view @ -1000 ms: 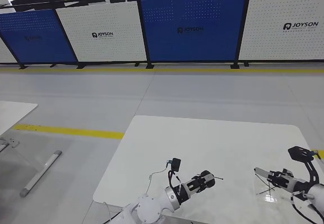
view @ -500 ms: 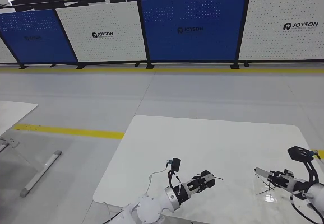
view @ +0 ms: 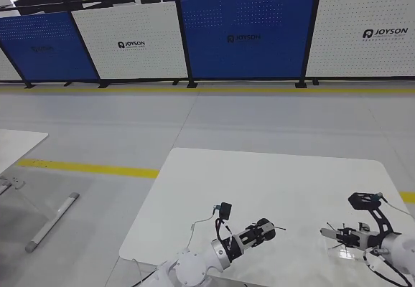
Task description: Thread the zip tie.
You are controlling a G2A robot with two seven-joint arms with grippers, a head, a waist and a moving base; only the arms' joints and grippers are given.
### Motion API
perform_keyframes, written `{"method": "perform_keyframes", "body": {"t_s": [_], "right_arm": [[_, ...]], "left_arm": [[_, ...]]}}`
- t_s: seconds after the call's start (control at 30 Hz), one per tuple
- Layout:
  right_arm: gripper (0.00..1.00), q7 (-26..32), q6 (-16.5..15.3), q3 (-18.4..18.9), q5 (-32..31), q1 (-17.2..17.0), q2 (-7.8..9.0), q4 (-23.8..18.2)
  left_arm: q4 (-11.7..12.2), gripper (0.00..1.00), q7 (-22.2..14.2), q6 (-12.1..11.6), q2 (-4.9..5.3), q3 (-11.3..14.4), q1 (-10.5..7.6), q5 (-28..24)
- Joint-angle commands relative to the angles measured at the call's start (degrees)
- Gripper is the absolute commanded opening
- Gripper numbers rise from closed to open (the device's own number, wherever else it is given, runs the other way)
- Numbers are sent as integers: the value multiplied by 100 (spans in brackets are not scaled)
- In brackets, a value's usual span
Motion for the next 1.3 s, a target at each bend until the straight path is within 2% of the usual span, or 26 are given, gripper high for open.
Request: {"method": "perform_keyframes", "body": {"t_s": [0.0,0.23,0.33,0.4,0.7,0.8,0.97,1.1,1.27], "right_arm": [[100,0,1,0,1,0,0,0],[100,-47,-11,49,0,-56,14,64],[100,-53,387,103,-257,-55,28,-18],[100,16,465,51,-260,-14,30,-33],[100,16,465,51,-260,-14,30,-33],[100,-87,303,3,-262,-43,33,30],[100,255,260,-104,-305,196,56,254],[100,187,455,-286,-442,454,43,435],[100,187,455,-286,-442,454,43,435]], "left_arm": [[0,0,0,0,0,0,0,0],[0,0,0,0,0,0,0,0],[0,0,0,0,0,0,0,0],[0,0,0,0,0,0,0,0],[0,0,0,0,0,0,0,0],[0,0,0,0,0,0,0,0],[0,0,0,0,0,0,0,0],[0,0,0,0,0,0,0,0],[0,0,0,0,0,0,0,0]]}}
